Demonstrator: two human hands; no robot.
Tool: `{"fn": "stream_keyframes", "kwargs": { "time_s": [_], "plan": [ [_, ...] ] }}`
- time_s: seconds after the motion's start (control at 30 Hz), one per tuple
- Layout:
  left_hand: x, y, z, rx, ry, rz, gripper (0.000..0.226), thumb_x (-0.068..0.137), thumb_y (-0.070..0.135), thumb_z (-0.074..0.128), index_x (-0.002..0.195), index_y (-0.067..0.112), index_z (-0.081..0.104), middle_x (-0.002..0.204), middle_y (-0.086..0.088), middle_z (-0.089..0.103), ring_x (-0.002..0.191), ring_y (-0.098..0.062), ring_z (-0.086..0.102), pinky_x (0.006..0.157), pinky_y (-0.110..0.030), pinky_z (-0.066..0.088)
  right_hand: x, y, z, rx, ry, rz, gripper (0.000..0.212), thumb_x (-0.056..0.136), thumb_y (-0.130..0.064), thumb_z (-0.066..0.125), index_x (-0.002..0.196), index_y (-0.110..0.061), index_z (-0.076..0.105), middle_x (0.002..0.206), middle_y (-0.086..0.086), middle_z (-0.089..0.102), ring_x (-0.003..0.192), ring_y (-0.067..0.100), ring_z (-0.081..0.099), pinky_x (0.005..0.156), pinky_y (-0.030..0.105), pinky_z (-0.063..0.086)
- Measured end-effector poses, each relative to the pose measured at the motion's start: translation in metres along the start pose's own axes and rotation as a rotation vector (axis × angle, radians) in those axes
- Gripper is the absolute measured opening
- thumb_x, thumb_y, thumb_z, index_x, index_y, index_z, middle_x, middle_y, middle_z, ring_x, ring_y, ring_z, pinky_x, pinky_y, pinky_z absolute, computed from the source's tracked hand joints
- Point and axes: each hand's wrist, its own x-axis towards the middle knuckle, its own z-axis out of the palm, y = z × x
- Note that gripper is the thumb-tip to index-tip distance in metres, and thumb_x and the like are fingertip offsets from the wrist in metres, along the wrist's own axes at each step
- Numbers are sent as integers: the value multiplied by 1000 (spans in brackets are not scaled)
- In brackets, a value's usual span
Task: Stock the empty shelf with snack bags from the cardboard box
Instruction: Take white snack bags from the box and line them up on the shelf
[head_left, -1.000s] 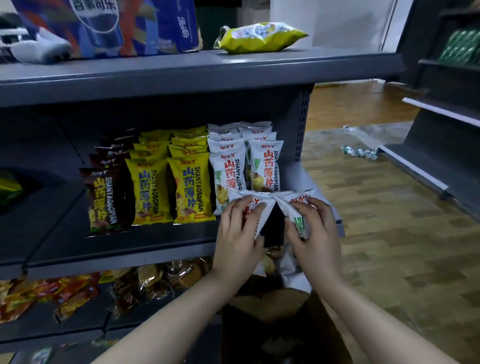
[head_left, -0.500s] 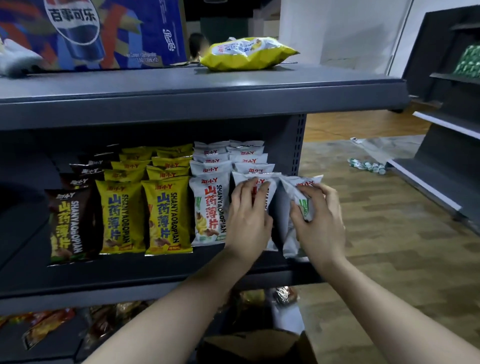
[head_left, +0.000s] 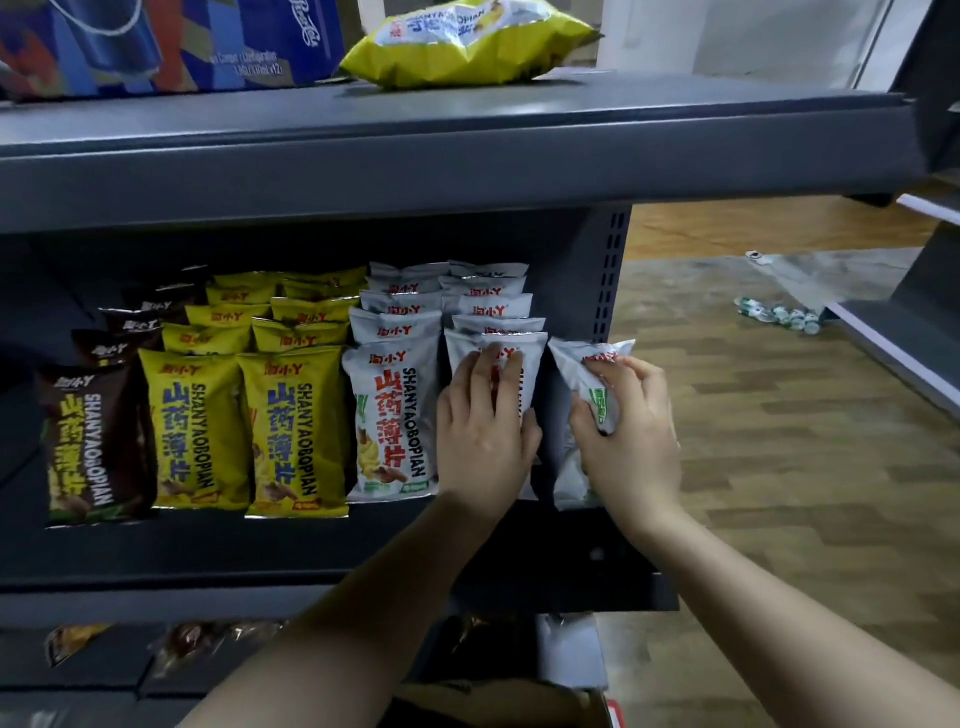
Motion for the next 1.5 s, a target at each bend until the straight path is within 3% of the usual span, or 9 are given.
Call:
{"fn": "stream_keyframes", "kwargs": {
  "time_s": [0.27, 0.53, 0.7, 0.87, 1.0, 1.2, 1.27, 1.37, 1.5],
  "plan": [
    [-5, 1, 13, 81, 118, -1, 59, 86, 41, 57, 134, 11, 41, 134, -15, 53, 125, -31, 41, 92, -44, 41, 5, 4, 6, 31, -1, 3, 35, 85, -28, 60, 119, -27, 56, 127, -7, 45, 115, 17, 50, 79, 35, 48],
    [-10, 10, -9, 82, 51, -84, 55, 90, 35, 49, 136, 5, 40, 140, -23, 43, 131, -38, 39, 109, -54, 28, 10, 7, -2, 101, 11, -7, 32, 87, -27, 60, 119, -27, 57, 127, -9, 44, 120, 11, 46, 81, 25, 38],
    [-8, 55, -55, -331, 24, -47, 46, 86, 21, 46, 129, 3, 47, 129, -17, 50, 120, -31, 48, 99, -41, 43, 14, 8, -12, 157, 22, -83, 33, 86, -27, 57, 119, -21, 57, 127, -4, 46, 120, 13, 47, 87, 17, 35],
    [21, 84, -48, -854, -237, -419, 55, 87, 44, 43, 129, 9, 46, 127, -6, 51, 122, -18, 47, 102, -27, 40, 12, 7, -20, 199, 21, -104, 40, 87, -26, 56, 126, -18, 50, 131, -3, 46, 120, 11, 46, 85, 18, 36],
    [40, 88, -30, -985, -290, -531, 41, 89, 32, 55, 121, 6, 53, 112, -3, 64, 104, -9, 60, 79, -4, 42, 13, 7, -19, 244, 33, -94, 33, 99, -22, 45, 130, -12, 43, 132, 1, 42, 120, 14, 47, 88, 16, 38],
    [50, 80, -7, -936, -312, -691, 52, 70, 51, 51, 111, 20, 57, 109, 1, 65, 104, -17, 63, 89, -40, 53, 11, 21, -25, 313, -96, 8, 69, 85, -31, 65, 140, -10, 28, 130, -2, 31, 122, 10, 41, 100, 12, 34],
    [55, 81, -10, -1023, -336, -725, 39, 82, 39, 57, 112, 14, 55, 105, 0, 66, 94, -15, 66, 78, -32, 57, 9, 30, -28, 355, -226, 139, 80, 79, -30, 72, 142, -15, 24, 131, -5, 37, 122, 5, 43, 99, 16, 36],
    [62, 84, -14, -1077, -356, -744, 24, 94, 17, 54, 116, 8, 50, 91, 6, 59, 79, -7, 63, 57, -10, 50, 10, 41, -28, 384, -370, 233, 56, 78, -23, 74, 125, -19, 43, 114, -7, 60, 96, -7, 58, 82, 13, 46],
    [67, 87, -11, -1001, -307, -703, 22, 95, 19, 51, 115, 8, 50, 85, 11, 53, 71, 1, 55, 52, 1, 40, 22, 56, -19, 390, -371, 286, 32, 77, -14, 74, 105, -15, 58, 97, -1, 69, 87, 12, 66, 76, 33, 53]
  ]
}}
